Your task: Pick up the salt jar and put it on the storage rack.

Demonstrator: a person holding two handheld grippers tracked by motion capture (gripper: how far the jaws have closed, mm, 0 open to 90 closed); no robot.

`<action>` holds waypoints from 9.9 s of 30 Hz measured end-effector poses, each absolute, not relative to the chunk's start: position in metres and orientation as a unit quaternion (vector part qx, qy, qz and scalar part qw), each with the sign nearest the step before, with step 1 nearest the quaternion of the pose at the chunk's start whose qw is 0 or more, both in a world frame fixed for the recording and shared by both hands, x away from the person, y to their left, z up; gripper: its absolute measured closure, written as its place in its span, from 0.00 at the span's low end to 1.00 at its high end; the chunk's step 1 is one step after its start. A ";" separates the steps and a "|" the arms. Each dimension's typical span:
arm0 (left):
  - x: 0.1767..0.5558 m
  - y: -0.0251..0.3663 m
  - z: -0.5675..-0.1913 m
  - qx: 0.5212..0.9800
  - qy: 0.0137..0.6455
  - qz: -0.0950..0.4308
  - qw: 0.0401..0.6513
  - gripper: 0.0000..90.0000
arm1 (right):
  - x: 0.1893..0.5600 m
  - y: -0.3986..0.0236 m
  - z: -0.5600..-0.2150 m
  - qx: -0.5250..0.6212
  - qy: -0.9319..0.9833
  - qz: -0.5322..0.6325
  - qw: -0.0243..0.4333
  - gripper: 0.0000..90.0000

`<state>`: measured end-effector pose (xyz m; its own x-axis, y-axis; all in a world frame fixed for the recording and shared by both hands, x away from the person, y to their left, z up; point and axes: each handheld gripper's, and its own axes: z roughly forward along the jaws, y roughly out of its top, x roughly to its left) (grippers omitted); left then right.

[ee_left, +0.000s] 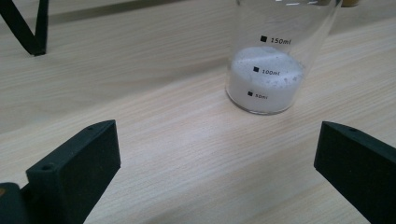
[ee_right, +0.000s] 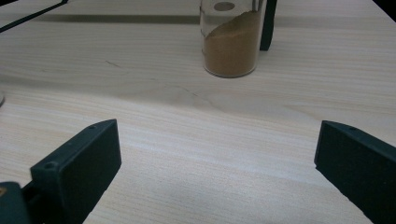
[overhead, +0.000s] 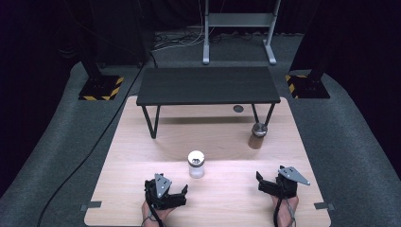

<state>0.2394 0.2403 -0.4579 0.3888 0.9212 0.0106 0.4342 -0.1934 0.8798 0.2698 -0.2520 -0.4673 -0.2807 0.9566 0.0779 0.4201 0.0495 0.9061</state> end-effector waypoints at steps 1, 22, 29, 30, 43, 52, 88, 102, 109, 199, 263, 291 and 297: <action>0.240 0.240 -0.458 0.717 0.473 0.286 0.424 0.00 | 0.270 -0.252 -0.467 0.521 0.660 0.452 0.297 0.00; 0.265 0.222 -0.454 0.729 0.461 0.271 0.427 0.00 | 0.269 -0.253 -0.468 0.520 0.660 0.453 0.297 0.00; 0.276 0.217 -0.453 0.727 0.461 0.268 0.433 0.00 | 0.270 -0.252 -0.467 0.521 0.661 0.452 0.297 0.00; 0.279 0.216 -0.453 0.727 0.460 0.268 0.434 0.00 | 0.270 -0.252 -0.467 0.521 0.661 0.451 0.297 0.00; 0.304 0.196 -0.447 0.734 0.438 0.278 0.438 0.00 | 0.270 -0.251 -0.467 0.521 0.662 0.449 0.298 0.00; 0.321 0.186 -0.444 0.735 0.436 0.281 0.436 0.00 | 0.270 -0.251 -0.467 0.522 0.662 0.448 0.298 0.00; 0.319 0.221 -0.438 0.732 0.430 0.261 0.459 0.34 | 0.271 -0.253 -0.467 0.520 0.662 0.451 0.295 0.00; 0.307 0.246 -0.435 0.722 0.450 0.274 0.449 0.34 | 0.271 -0.253 -0.467 0.520 0.662 0.452 0.294 0.00; 0.307 0.257 -0.431 0.716 0.461 0.278 0.445 0.34 | 0.271 -0.253 -0.467 0.520 0.662 0.452 0.294 0.00; 0.370 0.302 -0.357 0.716 0.462 0.293 0.434 0.34 | 0.273 -0.254 -0.466 0.518 0.667 0.451 0.290 0.00; 0.396 0.309 -0.277 0.721 0.428 0.302 0.453 0.34 | 0.273 -0.255 -0.466 0.517 0.667 0.452 0.288 0.00; 0.408 0.307 -0.240 0.720 0.413 0.301 0.470 0.34 | 0.273 -0.255 -0.466 0.517 0.667 0.453 0.288 0.00; 0.419 0.305 -0.227 0.719 0.416 0.302 0.468 0.34 | 0.273 -0.256 -0.466 0.517 0.667 0.453 0.288 0.00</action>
<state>0.4193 0.3054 -0.2269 0.4713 0.8808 0.0445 0.3161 -0.2159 0.9238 0.2729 -0.2557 -0.4663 -0.3006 0.9500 0.0844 0.4291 0.0557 0.9015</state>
